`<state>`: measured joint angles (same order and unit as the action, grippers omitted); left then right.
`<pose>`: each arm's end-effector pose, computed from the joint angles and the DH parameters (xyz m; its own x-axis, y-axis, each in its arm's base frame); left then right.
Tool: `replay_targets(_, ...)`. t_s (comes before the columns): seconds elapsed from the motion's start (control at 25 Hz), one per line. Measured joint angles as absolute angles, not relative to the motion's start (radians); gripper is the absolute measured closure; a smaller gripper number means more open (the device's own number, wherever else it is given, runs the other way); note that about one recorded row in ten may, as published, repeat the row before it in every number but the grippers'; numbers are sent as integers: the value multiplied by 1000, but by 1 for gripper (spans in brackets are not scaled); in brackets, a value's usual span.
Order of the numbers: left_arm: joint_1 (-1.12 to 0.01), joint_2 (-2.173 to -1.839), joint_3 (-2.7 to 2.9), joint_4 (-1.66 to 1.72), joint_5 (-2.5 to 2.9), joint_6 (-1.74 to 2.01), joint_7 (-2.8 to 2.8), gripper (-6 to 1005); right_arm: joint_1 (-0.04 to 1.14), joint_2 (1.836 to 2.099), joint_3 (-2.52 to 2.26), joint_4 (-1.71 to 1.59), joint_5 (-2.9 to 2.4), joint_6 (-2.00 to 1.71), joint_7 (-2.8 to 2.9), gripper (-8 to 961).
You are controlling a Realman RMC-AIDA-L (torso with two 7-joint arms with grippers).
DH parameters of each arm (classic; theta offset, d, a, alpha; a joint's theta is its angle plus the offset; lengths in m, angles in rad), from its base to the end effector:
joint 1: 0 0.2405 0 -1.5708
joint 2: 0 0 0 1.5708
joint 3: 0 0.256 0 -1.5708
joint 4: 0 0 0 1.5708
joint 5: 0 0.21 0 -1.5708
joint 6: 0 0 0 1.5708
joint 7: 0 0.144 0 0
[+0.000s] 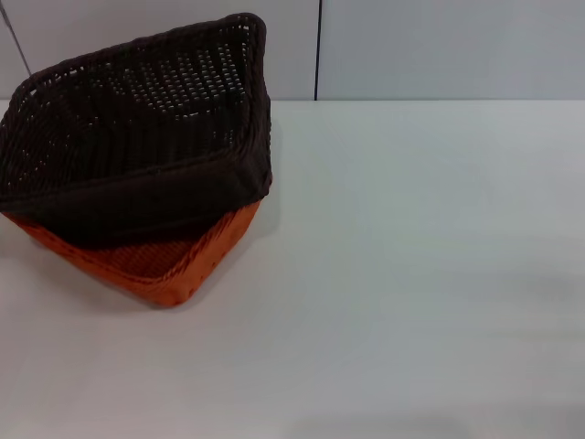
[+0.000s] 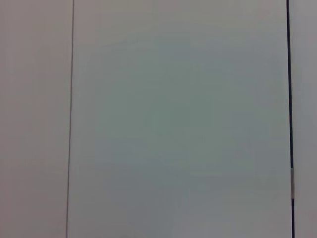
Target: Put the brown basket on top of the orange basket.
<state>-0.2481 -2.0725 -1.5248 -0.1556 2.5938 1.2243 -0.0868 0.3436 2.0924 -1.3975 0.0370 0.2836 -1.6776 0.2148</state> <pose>-0.4106 0.2664 0.0586 0.7306 -0.0748 0.6786 0.6596 0.3341 -0.6733 0.3601 0.2577 0.0672 0.6750 0.4029 -0.6181 -0.7216 0.1860 -0.6669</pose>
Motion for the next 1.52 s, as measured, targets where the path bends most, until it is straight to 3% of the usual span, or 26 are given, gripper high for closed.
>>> replay_targets(1.52, -225, -2072, -1525, -156, 2594, 1233, -87, 259, 345, 2092, -1391, 44, 285, -1675, 215, 292)
